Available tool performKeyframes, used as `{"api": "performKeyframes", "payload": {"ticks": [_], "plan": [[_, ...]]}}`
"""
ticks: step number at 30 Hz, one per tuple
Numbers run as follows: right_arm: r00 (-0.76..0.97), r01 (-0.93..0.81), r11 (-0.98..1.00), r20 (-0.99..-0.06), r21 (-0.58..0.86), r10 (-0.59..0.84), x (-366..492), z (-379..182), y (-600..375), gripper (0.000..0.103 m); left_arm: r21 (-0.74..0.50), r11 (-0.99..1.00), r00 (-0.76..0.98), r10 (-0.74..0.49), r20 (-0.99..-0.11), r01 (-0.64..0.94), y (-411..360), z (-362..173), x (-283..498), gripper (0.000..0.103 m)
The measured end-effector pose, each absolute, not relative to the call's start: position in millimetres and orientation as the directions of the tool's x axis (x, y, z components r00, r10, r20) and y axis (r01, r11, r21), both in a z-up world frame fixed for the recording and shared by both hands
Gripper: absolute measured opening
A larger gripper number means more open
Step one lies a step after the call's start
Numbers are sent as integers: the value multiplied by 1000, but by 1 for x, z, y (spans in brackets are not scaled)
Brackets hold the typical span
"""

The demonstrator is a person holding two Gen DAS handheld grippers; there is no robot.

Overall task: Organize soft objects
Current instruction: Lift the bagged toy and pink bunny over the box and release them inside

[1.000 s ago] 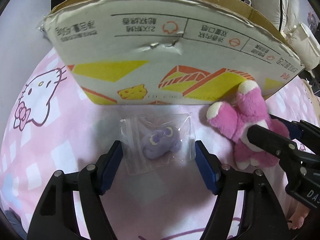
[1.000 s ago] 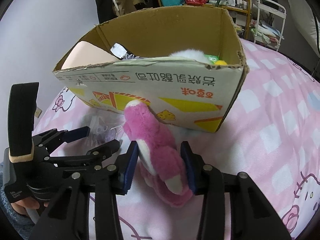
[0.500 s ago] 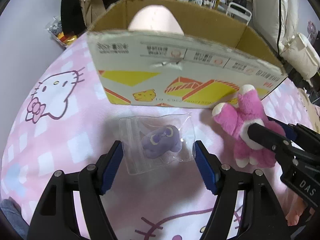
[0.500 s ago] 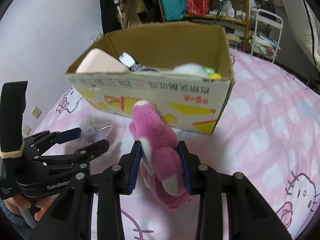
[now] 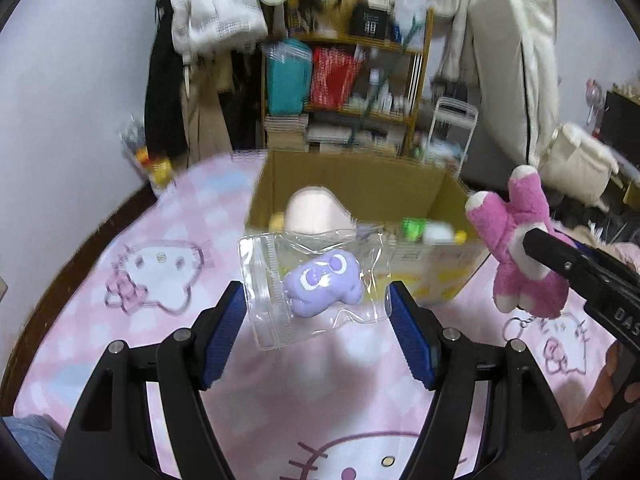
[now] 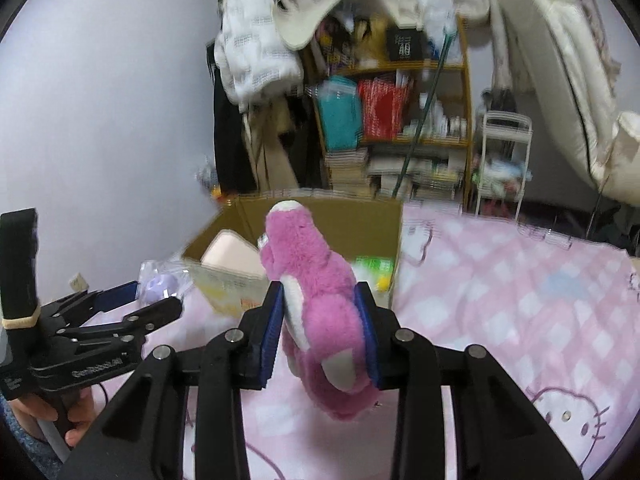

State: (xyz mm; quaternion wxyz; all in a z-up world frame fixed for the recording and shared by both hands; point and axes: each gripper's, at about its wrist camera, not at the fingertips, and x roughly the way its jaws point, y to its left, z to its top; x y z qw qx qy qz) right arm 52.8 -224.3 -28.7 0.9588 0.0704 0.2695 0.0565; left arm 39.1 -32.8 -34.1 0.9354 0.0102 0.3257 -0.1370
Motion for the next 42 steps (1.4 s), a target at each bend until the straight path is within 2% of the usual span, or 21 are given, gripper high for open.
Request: {"api": "performKeyframes", "payload": {"ticks": [6, 9, 13, 23, 25, 28, 32, 38, 42], "plan": [[903, -82, 988, -409, 133, 130, 49, 2, -227, 37, 13, 962, 850, -236, -472, 274, -36, 14, 28, 71], [913, -87, 988, -387, 126, 130, 54, 12, -227, 37, 24, 955, 867, -256, -427, 294, -41, 30, 32, 71], [921, -81, 992, -372, 98, 112, 70, 19, -225, 37, 109, 953, 901, -225, -370, 283, -56, 34, 44, 72], [928, -75, 993, -358, 91, 103, 116, 22, -224, 37, 89, 947, 886, -253, -389, 310, -71, 37, 94, 72], [927, -81, 993, -360, 90, 108, 124, 20, -224, 37, 129, 950, 902, -220, -372, 285, -74, 33, 105, 72], [917, -83, 992, -381, 97, 114, 136, 11, -224, 37, 129, 954, 900, -204, -384, 271, -76, 24, 118, 72], [894, -106, 977, -414, 184, 175, 146, -14, -228, 38, 115, 957, 890, -196, -412, 264, -76, 7, 132, 73], [869, -100, 980, -465, 170, 169, 159, -33, -225, 38, 115, 952, 862, -202, -466, 285, -81, -15, 146, 74], [853, -96, 981, -494, 166, 167, 165, -42, -226, 38, 60, 950, 845, -243, -476, 306, -76, -22, 148, 79]]}}
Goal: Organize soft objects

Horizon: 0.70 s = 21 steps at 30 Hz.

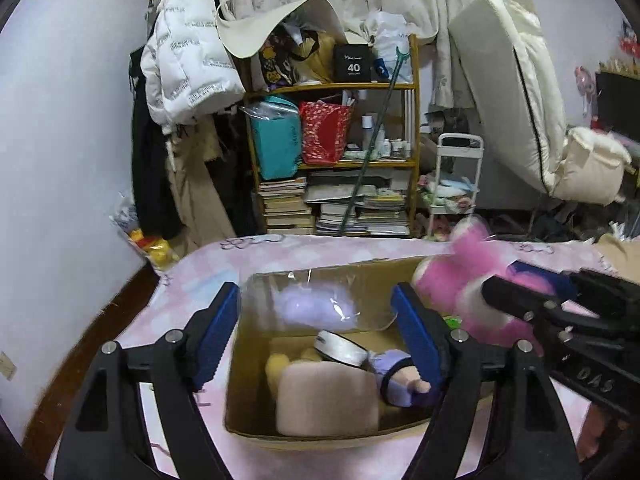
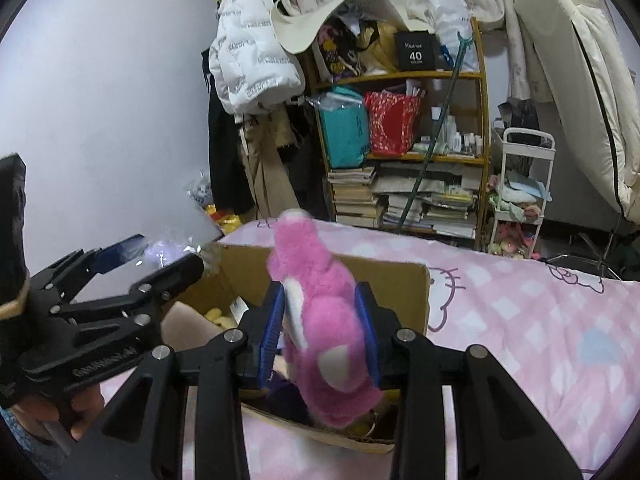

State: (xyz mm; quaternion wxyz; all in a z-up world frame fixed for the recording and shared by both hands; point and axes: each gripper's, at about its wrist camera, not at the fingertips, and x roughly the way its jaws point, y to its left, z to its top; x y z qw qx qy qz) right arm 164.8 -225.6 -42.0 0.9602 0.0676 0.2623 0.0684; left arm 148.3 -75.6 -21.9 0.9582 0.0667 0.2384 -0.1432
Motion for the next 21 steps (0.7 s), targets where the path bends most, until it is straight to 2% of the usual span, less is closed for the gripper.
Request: {"api": "performKeyframes", "payload": {"ticks": [6, 8, 10, 15, 17, 21], "plan": [[862, -87, 983, -482, 163, 156, 157, -40, -228, 39, 50, 957, 850, -227, -476, 284, -71, -20, 141, 87], [863, -88, 983, -480, 164, 158, 155, -38, -228, 49, 63, 961, 860, -212, -463, 270, -68, -17, 135, 93], [871, -84, 983, -467, 162, 152, 149, -34, -228, 58, 76, 963, 870, -199, -451, 260, -65, -13, 128, 94], [883, -77, 984, -448, 159, 142, 136, -22, -228, 68, 105, 966, 886, -170, -431, 236, -59, 0, 109, 98], [891, -74, 984, -433, 161, 138, 128, -16, -228, 80, 110, 968, 894, -161, -419, 225, -56, 6, 100, 102], [912, -61, 987, -393, 152, 117, 107, -1, -231, 93, 110, 968, 894, -162, -419, 227, -49, 15, 85, 102]]}}
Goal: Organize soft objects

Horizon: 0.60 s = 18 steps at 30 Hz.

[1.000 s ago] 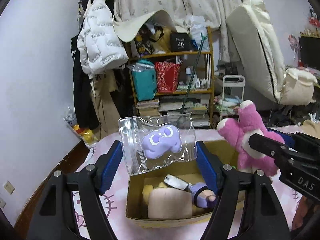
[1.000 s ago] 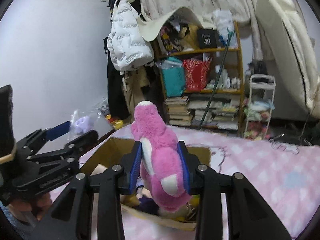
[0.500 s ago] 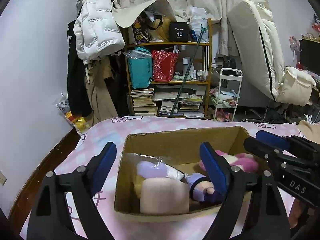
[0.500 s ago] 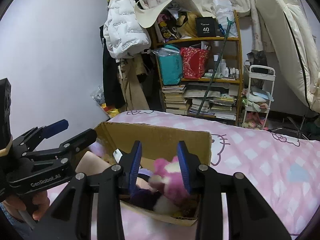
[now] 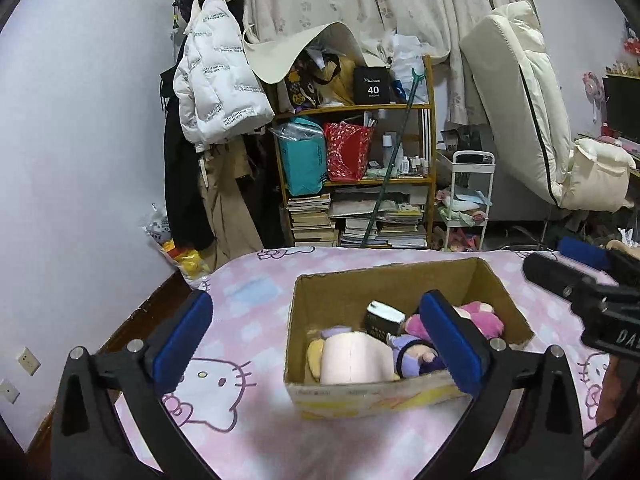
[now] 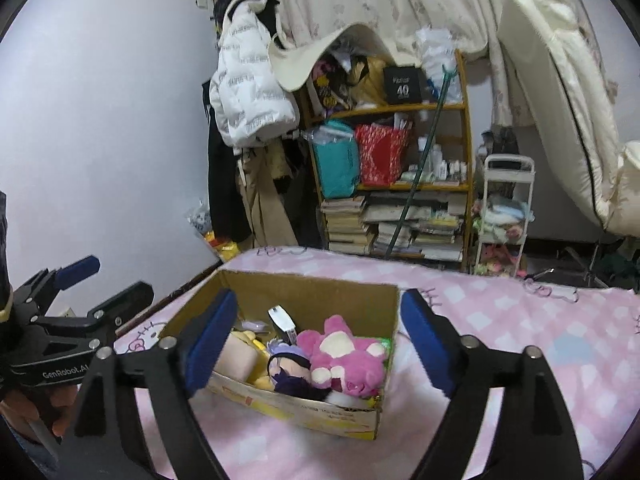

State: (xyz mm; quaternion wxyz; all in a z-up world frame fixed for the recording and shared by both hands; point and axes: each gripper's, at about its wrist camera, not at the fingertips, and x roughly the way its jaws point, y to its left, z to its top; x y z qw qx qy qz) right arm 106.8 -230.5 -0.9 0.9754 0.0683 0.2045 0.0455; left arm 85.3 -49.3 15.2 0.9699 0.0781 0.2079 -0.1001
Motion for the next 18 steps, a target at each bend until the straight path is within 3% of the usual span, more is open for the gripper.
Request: {"api": "performKeyframes", "payload": {"ticks": [4, 18], "plan": [[932, -39, 993, -355, 114, 78, 86, 16, -231, 103, 90, 972, 897, -160, -411, 215, -39, 26, 66, 102], [948, -2, 1000, -319, 24, 10, 23, 32, -232, 103, 109, 978, 927, -131, -352, 180, -14, 46, -15, 102]]}}
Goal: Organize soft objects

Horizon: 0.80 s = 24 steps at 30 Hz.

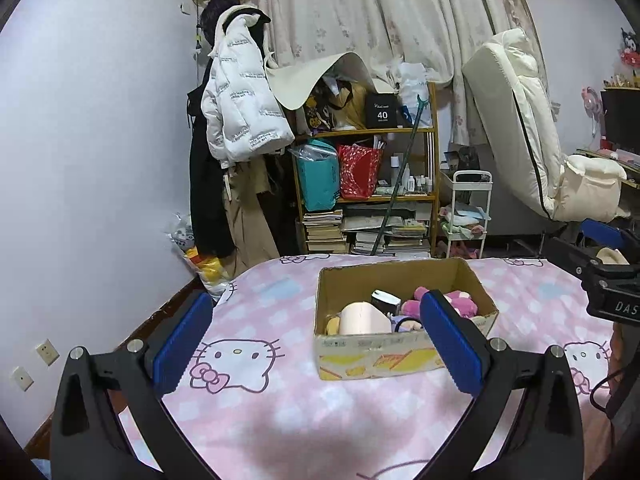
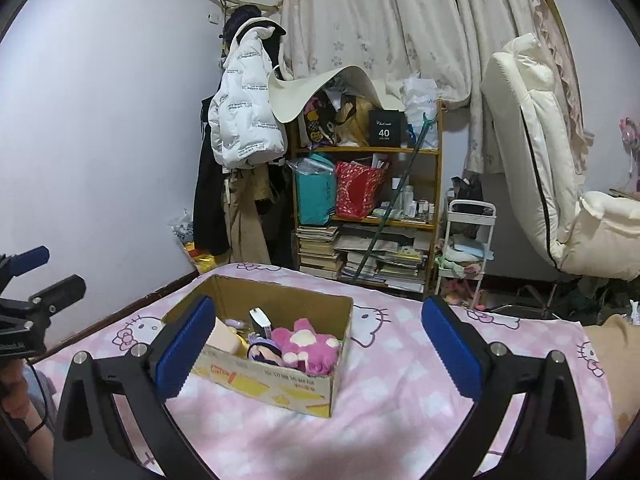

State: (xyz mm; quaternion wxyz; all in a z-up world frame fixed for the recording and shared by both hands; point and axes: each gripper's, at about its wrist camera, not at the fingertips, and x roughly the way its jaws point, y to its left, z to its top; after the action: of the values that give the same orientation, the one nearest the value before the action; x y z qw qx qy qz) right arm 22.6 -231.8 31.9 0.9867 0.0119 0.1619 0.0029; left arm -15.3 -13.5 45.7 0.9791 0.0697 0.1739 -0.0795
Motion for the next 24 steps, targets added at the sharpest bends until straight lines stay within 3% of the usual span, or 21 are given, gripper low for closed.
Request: {"api": "performKeyframes", "payload": {"ticks": [12, 24], "plan": [[970, 16, 998, -243, 56, -2, -6, 32, -243, 103, 85, 986, 951, -113, -289, 143, -2, 39, -44, 102], [954, 33, 996, -300, 88, -5, 3, 18, -252, 103, 87, 988, 947, -99, -305, 131, -6, 25, -31, 102]]}}
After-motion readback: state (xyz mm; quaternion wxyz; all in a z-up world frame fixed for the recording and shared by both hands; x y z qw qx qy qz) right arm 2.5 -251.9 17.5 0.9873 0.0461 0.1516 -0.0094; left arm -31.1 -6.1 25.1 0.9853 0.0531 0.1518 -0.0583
